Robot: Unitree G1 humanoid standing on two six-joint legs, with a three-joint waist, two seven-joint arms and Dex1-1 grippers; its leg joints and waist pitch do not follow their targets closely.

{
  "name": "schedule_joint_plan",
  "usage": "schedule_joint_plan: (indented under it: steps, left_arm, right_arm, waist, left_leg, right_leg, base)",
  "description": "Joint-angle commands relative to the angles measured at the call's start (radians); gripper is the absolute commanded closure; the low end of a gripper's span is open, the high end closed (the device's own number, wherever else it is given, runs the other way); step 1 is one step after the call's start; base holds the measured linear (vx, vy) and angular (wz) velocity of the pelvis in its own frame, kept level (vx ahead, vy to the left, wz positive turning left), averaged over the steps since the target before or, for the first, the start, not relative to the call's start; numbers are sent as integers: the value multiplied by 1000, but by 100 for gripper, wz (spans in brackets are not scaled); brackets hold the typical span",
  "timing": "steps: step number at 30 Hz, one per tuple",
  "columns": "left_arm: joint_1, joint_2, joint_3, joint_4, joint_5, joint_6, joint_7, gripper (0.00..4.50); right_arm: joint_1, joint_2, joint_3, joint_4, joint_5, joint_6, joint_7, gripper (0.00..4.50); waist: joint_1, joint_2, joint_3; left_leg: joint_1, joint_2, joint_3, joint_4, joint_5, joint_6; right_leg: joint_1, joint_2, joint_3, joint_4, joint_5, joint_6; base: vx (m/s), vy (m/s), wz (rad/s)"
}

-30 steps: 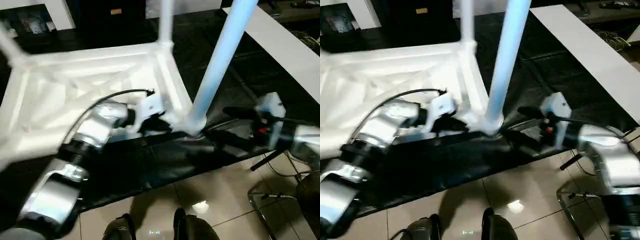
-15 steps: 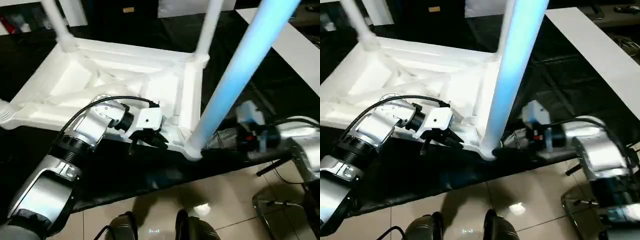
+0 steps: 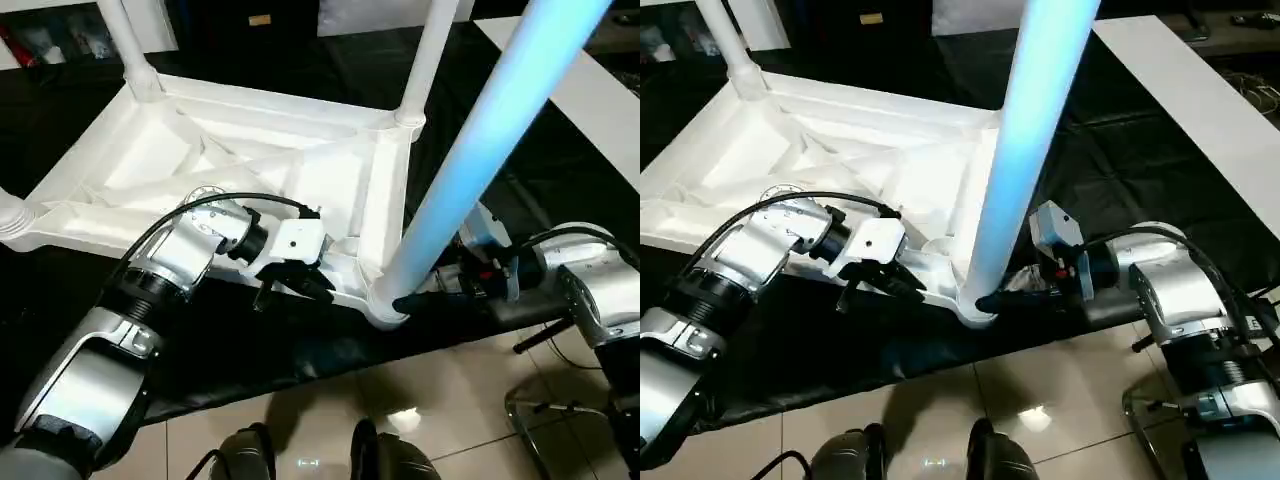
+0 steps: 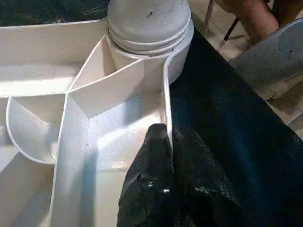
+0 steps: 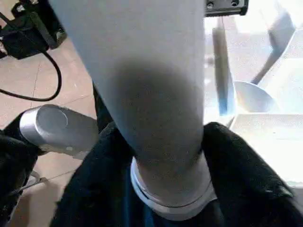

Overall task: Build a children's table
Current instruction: Rotate leg to tighten

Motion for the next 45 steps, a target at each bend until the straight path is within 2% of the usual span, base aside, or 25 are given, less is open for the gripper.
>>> schedule_joint_plan:
  steps: [1,11,13,15,18,19,20,21,22,23,25,27,29,30,31,33,34,35,36,37,39,40,42,43,45]
  left_arm:
    - [10,8,-67,18,43,-12,-41,450]
    - [36,15,-36,-7,18,64,-23,450]
    - [57,3,-4,-39,0,156,32,450]
    - [63,-9,8,-47,-3,188,63,450]
    - [74,-40,30,-65,-15,249,122,450]
    - [77,-70,46,-75,-23,294,171,450]
    - [77,-78,49,-75,-23,304,184,450]
    - [77,-93,55,-80,-23,328,213,450]
    - [72,-125,68,-74,-21,363,270,450]
    - [69,-136,73,-70,-20,374,290,450]
    - [61,-188,82,-60,-10,432,374,450]
    - [58,-200,83,-56,-5,442,395,450]
    - [39,-240,103,-30,4,468,469,450]
    - [26,-256,117,-9,4,471,507,450]
    - [18,-267,127,2,5,475,533,450]
    - [7,-280,140,18,5,479,567,450]
    - [-17,-307,166,55,8,479,638,450]
    - [-17,-307,166,55,8,479,638,450]
    - [-27,-323,180,67,7,482,668,450]
    - [-42,-349,198,76,8,494,719,450]
    - [-48,-361,201,79,11,500,737,450]
    - [-49,-362,201,79,11,500,739,450]
    - [-52,-373,196,79,16,501,751,450]
    - [-54,-379,194,85,18,497,763,450]
    - [-51,-377,192,81,18,493,760,450]
  right_arm:
    - [-7,-3,21,3,1,-2,40,247]
    - [32,-5,4,-44,42,35,47,254]
    - [87,13,-34,-117,95,108,-18,254]
    - [112,26,-47,-149,109,140,-61,254]
    - [158,59,-65,-199,110,169,-157,254]
    - [185,85,-75,-229,96,173,-230,254]
    - [191,92,-78,-235,91,176,-249,254]
    - [204,108,-83,-253,79,181,-290,254]
    - [220,145,-94,-271,58,195,-371,254]
    - [224,159,-98,-276,52,198,-396,254]
    - [235,239,-106,-306,5,244,-569,255]
    - [233,265,-108,-309,-10,253,-618,256]
    - [216,348,-124,-301,-47,289,-769,257]
    - [197,390,-134,-279,-72,290,-847,258]
    - [186,418,-140,-268,-89,292,-903,258]
    - [167,460,-155,-246,-100,303,-976,258]
    - [114,557,-191,-177,-119,306,-1136,258]
    - [114,557,-191,-177,-119,306,-1136,258]
    - [82,609,-214,-136,-122,302,-1219,258]
    - [33,685,-241,-89,-132,291,-1324,258]
    - [7,718,-247,-66,-142,275,-1365,258]
    - [4,721,-248,-64,-143,274,-1369,203]
    - [-13,731,-224,-52,-175,244,-1377,203]
    - [-16,733,-211,-55,-193,236,-1378,171]
    - [-6,718,-206,-70,-202,232,-1373,157]
  waist:
    - [-4,-9,-88]
    - [-1,-5,-91]
    - [2,-3,-92]
    - [2,-4,-91]
    - [3,-5,-86]
    - [0,-8,-82]
    - [0,-7,-81]
    - [-6,-13,-81]
    - [-10,-10,-77]
    - [-10,-10,-77]
    - [-21,-11,-77]
    - [-33,-10,-74]
    - [-44,-11,-71]
    - [-46,-5,-70]
    - [-53,-6,-70]
    - [-58,0,-71]
    - [-60,5,-72]
    - [-63,6,-74]
    - [-64,8,-74]
    - [-68,8,-71]
    - [-70,8,-70]
    - [-71,10,-70]
    - [-71,7,-73]
    - [-70,7,-75]
    - [-69,4,-78]
  left_leg:
    - [13,63,-20,-47,-54,158]
    - [13,65,-20,-46,-47,163]
    - [14,67,-20,-46,-47,159]
    - [13,66,-20,-47,-45,159]
    - [14,65,-20,-50,-80,139]
    - [15,59,-21,-53,-125,110]
    - [18,58,-22,-53,-139,102]
    - [15,54,-25,-55,-152,90]
    - [19,52,-28,-58,-169,77]
    - [19,52,-28,-58,-169,77]
    - [13,46,-33,-61,-181,62]
    - [13,43,-34,-62,-198,52]
    - [15,36,-36,-63,-218,50]
    - [18,35,-37,-62,-224,49]
    - [16,33,-38,-62,-231,44]
    - [16,34,-41,-65,-237,40]
    - [11,38,-45,-69,-231,43]
    - [9,39,-46,-71,-226,42]
    - [9,43,-48,-73,-238,36]
    - [16,42,-45,-72,-258,33]
    - [21,41,-44,-72,-273,29]
    - [20,43,-43,-73,-269,32]
    - [17,45,-38,-73,-245,44]
    - [17,45,-35,-72,-223,51]
    - [17,44,-31,-69,-196,64]
  right_leg:
    - [72,-91,55,-39,-212,-267]
    - [75,-92,56,-35,-177,-285]
    - [75,-91,56,-35,-173,-287]
    - [75,-90,56,-35,-171,-288]
    - [71,-91,57,-47,-245,-265]
    - [72,-94,55,-62,-359,-227]
    - [69,-95,54,-65,-394,-217]
    - [71,-94,52,-71,-449,-192]
    - [64,-93,51,-81,-517,-162]
    - [64,-93,51,-81,-517,-162]
    - [70,-95,45,-90,-579,-123]
    - [64,-94,43,-98,-612,-103]
    - [60,-93,38,-110,-671,-72]
    - [59,-93,37,-112,-681,-67]
    - [58,-92,33,-114,-693,-60]
    - [59,-93,29,-119,-684,-53]
    - [66,-94,27,-115,-637,-59]
    - [65,-94,27,-112,-612,-67]
    - [66,-94,26,-110,-577,-79]
    - [58,-96,29,-110,-565,-93]
    - [56,-95,31,-110,-552,-102]
    - [56,-95,35,-106,-522,-110]
    - [58,-94,41,-97,-443,-127]
    - [60,-93,44,-89,-391,-144]
    - [61,-89,49,-81,-338,-165]
  base:
    - [0,0,0]
    - [0,0,0]
    - [0,0,0]
    - [0,0,0]
    - [0,0,0]
    - [0,0,0]
    - [0,0,0]
    - [0,0,0]
    - [0,0,0]
    - [0,0,0]
    - [0,0,0]
    - [0,0,0]
    - [0,0,0]
    - [0,0,0]
    - [0,0,0]
    - [0,0,0]
    - [0,0,0]
    - [0,0,0]
    - [0,0,0]
    - [0,0,0]
    - [0,0,0]
    - [0,0,0]
    - [0,0,0]
    - [0,0,0]
    - [0,0,0]
